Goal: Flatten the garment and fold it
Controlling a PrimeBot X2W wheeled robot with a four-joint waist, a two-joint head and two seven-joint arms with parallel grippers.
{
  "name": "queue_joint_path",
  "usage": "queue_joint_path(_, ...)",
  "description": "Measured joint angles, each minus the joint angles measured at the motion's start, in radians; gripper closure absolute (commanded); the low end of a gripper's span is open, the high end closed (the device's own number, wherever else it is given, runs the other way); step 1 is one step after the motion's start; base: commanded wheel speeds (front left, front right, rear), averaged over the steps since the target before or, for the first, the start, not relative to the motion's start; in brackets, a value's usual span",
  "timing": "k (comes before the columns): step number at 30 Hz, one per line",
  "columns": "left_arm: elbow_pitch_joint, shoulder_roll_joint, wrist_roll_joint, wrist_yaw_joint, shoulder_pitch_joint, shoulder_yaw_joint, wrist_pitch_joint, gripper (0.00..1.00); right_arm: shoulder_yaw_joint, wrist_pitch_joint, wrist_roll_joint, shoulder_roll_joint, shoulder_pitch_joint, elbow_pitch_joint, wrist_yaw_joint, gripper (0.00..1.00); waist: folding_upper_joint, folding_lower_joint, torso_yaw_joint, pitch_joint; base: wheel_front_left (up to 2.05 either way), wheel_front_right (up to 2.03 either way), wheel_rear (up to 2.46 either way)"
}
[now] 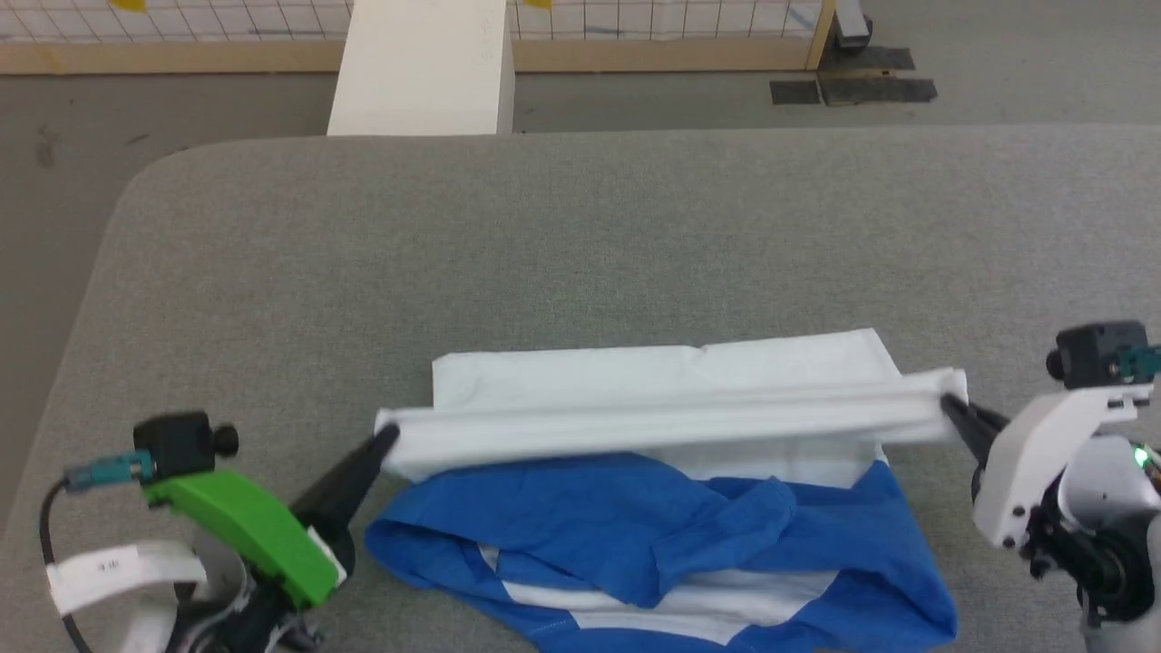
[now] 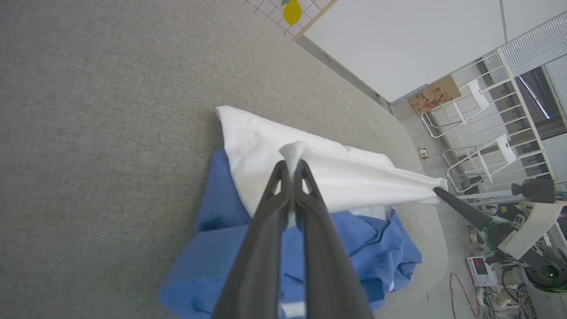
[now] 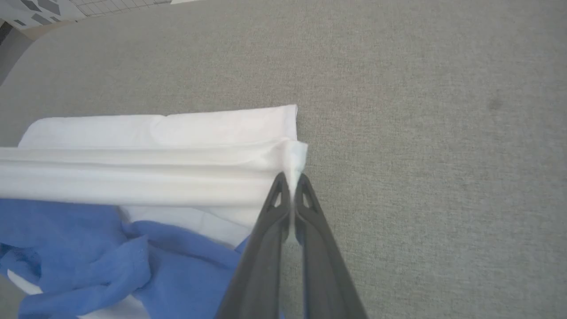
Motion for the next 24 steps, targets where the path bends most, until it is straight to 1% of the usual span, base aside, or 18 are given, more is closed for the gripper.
queue_joint_path(10,-0.020,-0.035,-0.050,0.032,0.175,0.000,-0.012,1.00,-0.033,0.059,0.010,0.035,0.203,-0.056,0.000,1.00,0.0000,0.0000,-0.003,-0.010,0.00,0.00,0.00)
queue_joint_path(14,0.009,-0.034,-0.054,0.051,0.211,-0.015,-0.003,1.00,-0.036,0.068,0.002,0.046,0.246,-0.060,0.000,1.00,0.0000,0.0000,-0.008,-0.015,0.00,0.00,0.00)
queue_joint_path(17,0.040,-0.028,-0.043,0.070,0.220,-0.030,0.008,1.00,-0.033,0.073,-0.009,0.049,0.265,-0.056,0.000,1.00,0.0000,0.0000,-0.010,-0.021,0.00,0.00,0.00)
queue_joint_path(19,0.061,-0.019,-0.014,0.084,0.224,-0.044,0.013,1.00,-0.032,0.073,-0.010,0.050,0.277,-0.048,0.000,1.00,0.0000,0.0000,-0.010,-0.025,0.00,0.00,0.00)
queue_joint_path(24,0.128,-0.009,0.043,0.102,0.221,-0.076,0.012,1.00,-0.016,0.073,-0.019,0.045,0.307,-0.012,0.000,1.00,0.0000,0.0000,-0.006,-0.037,0.00,0.00,0.00)
